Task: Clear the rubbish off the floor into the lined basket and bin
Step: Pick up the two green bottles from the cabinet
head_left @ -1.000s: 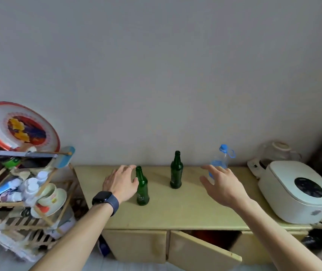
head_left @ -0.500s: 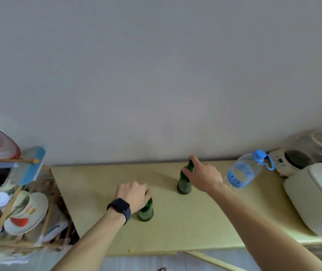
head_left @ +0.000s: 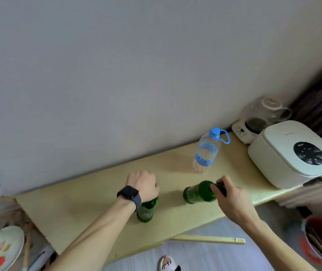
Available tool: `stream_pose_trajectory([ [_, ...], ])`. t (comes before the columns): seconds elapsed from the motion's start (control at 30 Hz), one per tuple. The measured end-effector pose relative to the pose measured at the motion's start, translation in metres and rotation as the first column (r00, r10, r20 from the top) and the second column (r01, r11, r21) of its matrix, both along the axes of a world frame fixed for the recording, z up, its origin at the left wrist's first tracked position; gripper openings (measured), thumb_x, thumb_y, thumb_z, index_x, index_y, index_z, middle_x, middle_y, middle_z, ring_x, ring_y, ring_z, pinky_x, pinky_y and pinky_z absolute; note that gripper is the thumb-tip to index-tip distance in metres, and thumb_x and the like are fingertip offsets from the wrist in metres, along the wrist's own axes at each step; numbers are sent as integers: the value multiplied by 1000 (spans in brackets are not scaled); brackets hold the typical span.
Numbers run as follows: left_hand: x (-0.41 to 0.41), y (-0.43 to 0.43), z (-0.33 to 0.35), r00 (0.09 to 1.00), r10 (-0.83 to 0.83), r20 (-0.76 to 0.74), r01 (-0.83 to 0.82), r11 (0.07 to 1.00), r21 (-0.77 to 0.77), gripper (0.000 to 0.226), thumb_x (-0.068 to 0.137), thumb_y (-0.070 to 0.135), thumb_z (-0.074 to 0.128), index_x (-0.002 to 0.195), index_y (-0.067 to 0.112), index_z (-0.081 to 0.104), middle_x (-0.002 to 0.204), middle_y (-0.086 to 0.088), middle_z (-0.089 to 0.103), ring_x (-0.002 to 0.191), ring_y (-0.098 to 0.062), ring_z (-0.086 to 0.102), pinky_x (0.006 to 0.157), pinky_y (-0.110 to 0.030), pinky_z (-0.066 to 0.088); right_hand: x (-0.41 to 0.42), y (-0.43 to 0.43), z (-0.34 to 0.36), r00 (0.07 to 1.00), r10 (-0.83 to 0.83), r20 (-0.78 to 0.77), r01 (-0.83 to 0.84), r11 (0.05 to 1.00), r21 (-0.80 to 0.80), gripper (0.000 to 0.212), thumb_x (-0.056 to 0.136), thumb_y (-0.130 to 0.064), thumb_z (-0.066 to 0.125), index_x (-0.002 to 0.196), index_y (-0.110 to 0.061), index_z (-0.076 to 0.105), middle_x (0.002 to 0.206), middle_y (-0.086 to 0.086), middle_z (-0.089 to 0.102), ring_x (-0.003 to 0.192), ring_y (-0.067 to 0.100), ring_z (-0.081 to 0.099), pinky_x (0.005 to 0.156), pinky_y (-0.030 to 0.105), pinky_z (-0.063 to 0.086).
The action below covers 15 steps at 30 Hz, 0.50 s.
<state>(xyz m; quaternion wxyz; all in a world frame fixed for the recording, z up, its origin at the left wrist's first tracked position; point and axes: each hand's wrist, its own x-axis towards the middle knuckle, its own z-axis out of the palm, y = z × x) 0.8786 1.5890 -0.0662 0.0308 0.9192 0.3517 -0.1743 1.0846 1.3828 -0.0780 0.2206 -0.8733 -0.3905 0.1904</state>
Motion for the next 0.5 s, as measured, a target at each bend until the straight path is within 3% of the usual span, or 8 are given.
stream_pose_trajectory([
  [0.1, 56, -35, 13, 994, -108, 1, 108, 994, -35, 25, 82, 43, 45, 74, 20, 51, 91, -8, 67, 72, -32, 55, 59, -30, 34, 23, -75, 8, 994, -105, 13, 105, 994, -2, 24, 93, -51, 54, 89, -31, 41, 60, -6, 60, 53, 11, 56, 45, 26, 37],
  [0.2, 136, -95, 21, 968, -247, 34, 249, 967, -60, 29, 82, 47, 47, 74, 20, 50, 91, -8, 67, 80, -32, 61, 62, -31, 37, 50, -164, 17, 975, -206, 83, 206, 978, 3, 30, 92, -52, 53, 86, -27, 38, 55, -2, 56, 52, 17, 56, 45, 32, 39],
  [0.33, 234, -204, 24, 908, -410, 89, 415, 909, -41, 37, 81, 49, 45, 63, 17, 46, 76, -7, 61, 66, -31, 49, 57, -31, 35, 84, -281, 16, 925, -362, 116, 365, 931, -10, 32, 92, -52, 55, 86, -28, 35, 60, -1, 59, 63, 25, 62, 55, 39, 47],
  [0.5, 333, -335, 12, 837, -523, 159, 541, 834, -105, 42, 82, 53, 41, 75, 19, 65, 77, -3, 64, 72, -30, 58, 60, -30, 38, 127, -398, 0, 852, -516, 88, 518, 855, 1, 31, 93, -58, 47, 89, -30, 36, 71, -3, 66, 75, 28, 63, 64, 40, 48],
])
